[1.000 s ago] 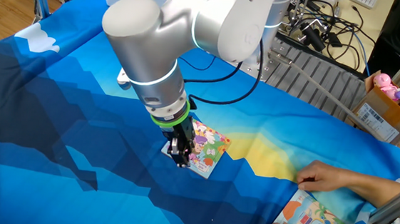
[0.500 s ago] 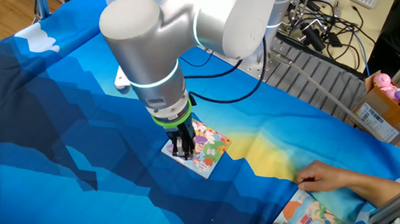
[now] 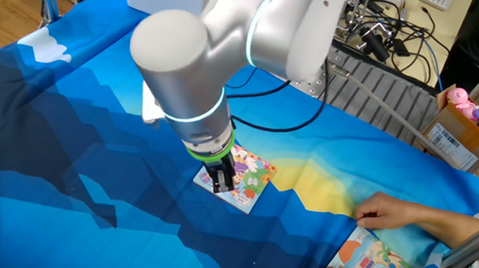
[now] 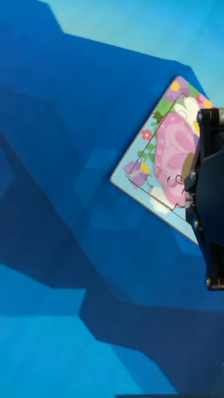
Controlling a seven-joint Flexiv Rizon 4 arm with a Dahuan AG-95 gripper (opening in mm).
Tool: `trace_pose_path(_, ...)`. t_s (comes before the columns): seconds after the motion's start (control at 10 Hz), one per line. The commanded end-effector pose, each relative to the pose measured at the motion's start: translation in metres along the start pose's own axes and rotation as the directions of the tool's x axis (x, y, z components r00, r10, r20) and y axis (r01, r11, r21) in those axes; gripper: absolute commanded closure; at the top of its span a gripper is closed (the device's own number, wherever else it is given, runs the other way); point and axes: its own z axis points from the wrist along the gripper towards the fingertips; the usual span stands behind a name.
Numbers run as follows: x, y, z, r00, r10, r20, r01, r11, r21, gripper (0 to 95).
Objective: Assemble one piece of a puzzle
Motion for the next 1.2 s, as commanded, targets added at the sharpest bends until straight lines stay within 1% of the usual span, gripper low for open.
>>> trace_pose_path(0.1,-0.001,0.0,0.0,0.994,-0.102,0.033,0.1,0.993,0.065,95.0)
trace_pose_path(0.2,-0.001,0.0,0.0,0.986,-0.162,0.041,0.158,0.983,0.098,95.0)
trace_pose_path(0.3,-0.001,0.0,0.0,0.971,-0.237,0.038,0.23,0.963,0.138,95.0)
trace_pose_path(0.4,0.0,-0.001,0.0,0.958,-0.285,0.035,0.276,0.946,0.17,95.0)
trace_pose_path(0.5,0.0,-0.001,0.0,0.937,-0.348,0.023,0.337,0.922,0.193,95.0)
trace_pose_path(0.6,0.0,-0.002,-0.001,0.91,-0.414,0.014,0.401,0.889,0.222,95.0)
trace_pose_path(0.7,0.0,-0.004,-0.001,0.884,-0.467,0.006,0.451,0.858,0.245,95.0)
trace_pose_path(0.8,-0.001,-0.007,-0.002,0.852,-0.524,-0.008,0.51,0.824,0.246,95.0)
trace_pose_path(0.9,-0.003,-0.011,-0.003,0.827,-0.562,-0.017,0.548,0.799,0.246,95.0)
trace_pose_path(1.0,-0.007,-0.019,-0.004,0.788,-0.615,-0.032,0.6,0.756,0.261,95.0)
trace_pose_path(1.1,-0.017,-0.033,-0.003,0.733,-0.679,-0.05,0.662,0.693,0.285,95.0)
trace_pose_path(1.2,-0.021,-0.037,-0.001,0.718,-0.694,-0.047,0.677,0.682,0.277,95.0)
